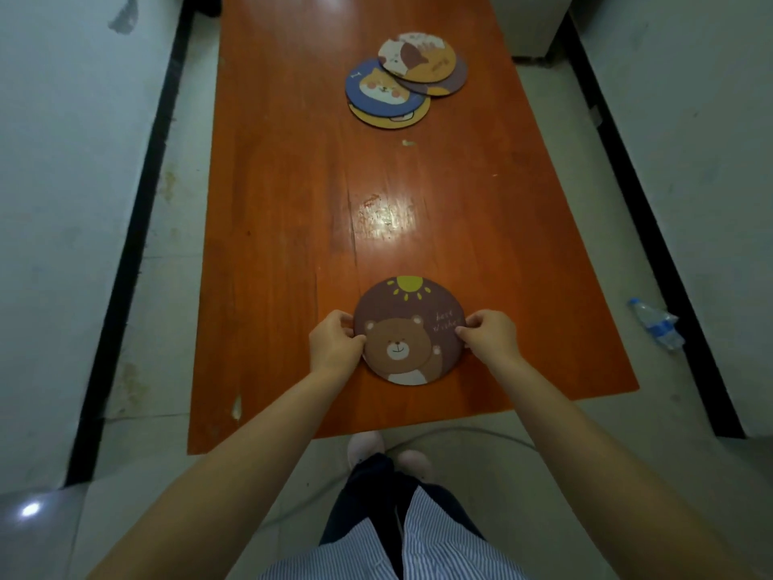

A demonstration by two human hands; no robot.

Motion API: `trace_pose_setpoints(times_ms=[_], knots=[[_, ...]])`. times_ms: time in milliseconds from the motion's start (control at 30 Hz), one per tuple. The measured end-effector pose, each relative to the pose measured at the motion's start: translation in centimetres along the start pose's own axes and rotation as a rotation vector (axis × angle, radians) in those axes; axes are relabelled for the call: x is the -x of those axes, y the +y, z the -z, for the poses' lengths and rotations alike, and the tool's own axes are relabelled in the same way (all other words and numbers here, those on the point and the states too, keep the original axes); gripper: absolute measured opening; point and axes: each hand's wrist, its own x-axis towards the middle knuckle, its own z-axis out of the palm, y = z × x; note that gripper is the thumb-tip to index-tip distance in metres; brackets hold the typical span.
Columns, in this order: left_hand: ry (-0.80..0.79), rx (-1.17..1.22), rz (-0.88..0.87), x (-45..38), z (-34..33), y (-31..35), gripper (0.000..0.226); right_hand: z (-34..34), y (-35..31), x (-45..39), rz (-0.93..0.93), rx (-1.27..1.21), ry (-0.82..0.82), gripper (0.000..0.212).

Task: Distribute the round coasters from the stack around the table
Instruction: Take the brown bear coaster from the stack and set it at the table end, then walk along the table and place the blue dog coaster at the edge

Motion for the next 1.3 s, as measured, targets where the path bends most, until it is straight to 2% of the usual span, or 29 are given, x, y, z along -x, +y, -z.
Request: trace_pose_setpoints(times_ms=[167, 367, 467, 567, 733, 867, 1000, 1133, 1300], knots=[[0.078, -0.044, -0.020, 0.7, -0.3, -0.4, 0.018, -0.1, 0.4, -0.1, 0.028, 0.041, 0.006, 0.021], [0.088, -0.225, -0.025, 1.0, -0.4, -0.4, 0.018, -0.3, 0.4, 0.0, 0.086, 0.272, 0.008, 0.032], [0.079, -0.383, -0.084, 1.2, 0.1, -0.5, 0.019, -0.2, -0.5, 0.3, 0.243, 0.500, 0.079, 0.027], [0.116, -0.472, -0.159, 1.5, 1.6, -0.9, 0.017, -1.3, -2.8, 0.8, 0.408, 0.581, 0.098, 0.029], [0.204, -0.589, -0.225, 0.1, 7.9, -3.4, 0.018, -5.9, -9.3, 1.8, 0.644, 0.586, 0.046, 0.026], [0.194, -0.680, -0.239, -3.4, 14.9, -5.6, 0.020, -10.7, -15.6, 2.1, 0.719, 0.544, 0.036, 0.027], [0.173, -0.758, -0.333, -9.4, 22.2, -6.6, 0.021, -15.3, -22.3, 0.8, 0.692, 0.485, 0.057, 0.031], [0.102, -0.810, -0.475, -14.2, 27.0, -7.5, 0.020, -18.5, -26.6, -0.6, 0.472, 0.461, 0.099, 0.044], [0.002, -0.862, -0.578, -18.6, 29.6, -9.3, 0.021, -20.7, -27.3, -1.6, 0.250, 0.510, 0.074, 0.055]])
